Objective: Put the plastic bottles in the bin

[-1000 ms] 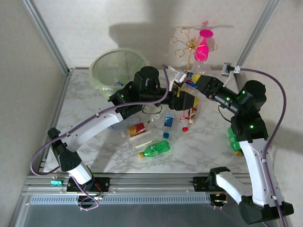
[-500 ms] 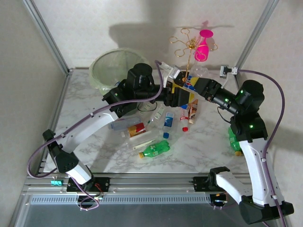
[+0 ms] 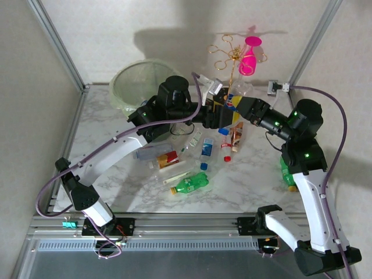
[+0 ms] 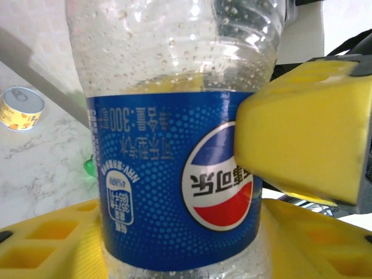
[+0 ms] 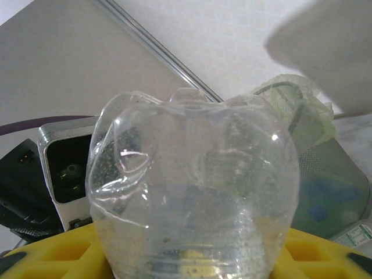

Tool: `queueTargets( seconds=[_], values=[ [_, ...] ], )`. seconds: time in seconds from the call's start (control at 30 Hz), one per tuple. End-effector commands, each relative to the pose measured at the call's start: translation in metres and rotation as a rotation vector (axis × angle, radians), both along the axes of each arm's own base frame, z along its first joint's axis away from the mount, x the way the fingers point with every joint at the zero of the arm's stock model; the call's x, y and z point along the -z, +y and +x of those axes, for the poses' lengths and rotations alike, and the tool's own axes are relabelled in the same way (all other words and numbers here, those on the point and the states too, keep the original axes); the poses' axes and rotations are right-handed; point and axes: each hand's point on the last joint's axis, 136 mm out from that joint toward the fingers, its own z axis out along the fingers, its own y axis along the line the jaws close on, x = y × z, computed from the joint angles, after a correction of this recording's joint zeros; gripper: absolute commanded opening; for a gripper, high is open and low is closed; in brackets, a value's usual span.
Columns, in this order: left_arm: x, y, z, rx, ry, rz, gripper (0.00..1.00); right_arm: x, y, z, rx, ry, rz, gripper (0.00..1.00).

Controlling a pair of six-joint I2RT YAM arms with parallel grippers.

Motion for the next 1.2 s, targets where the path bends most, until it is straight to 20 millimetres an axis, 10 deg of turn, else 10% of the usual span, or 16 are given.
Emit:
queueTargets(
  seconds=[0.0, 0.37, 0.77, 1.17],
  values=[
    [-0.028, -0.007, -0.019, 0.093, -0.042, -0.079, 0.49, 0.009, 0.006, -0.003, -0.035, 0.021, 0.002, 0.53],
    [-0.026, -0.001, -0.006, 0.048, -0.044, -0.083, 0.45, 0.023, -0.012, 0.009, 0.116, 0.079, -0.079, 0.98],
    [-0.016, 0.035, 0.047, -0.198, -0.02, -0.08, 0.4, 0.023, -0.047, 0.004, 0.328, 0.091, -0.142, 0.99],
    [0.003, 0.168, 0.15, -0.887, 0.107, 0.011, 0.34, 0.054, -0.071, 0.002, 0.454, 0.213, -0.235, 0.99]
  ],
)
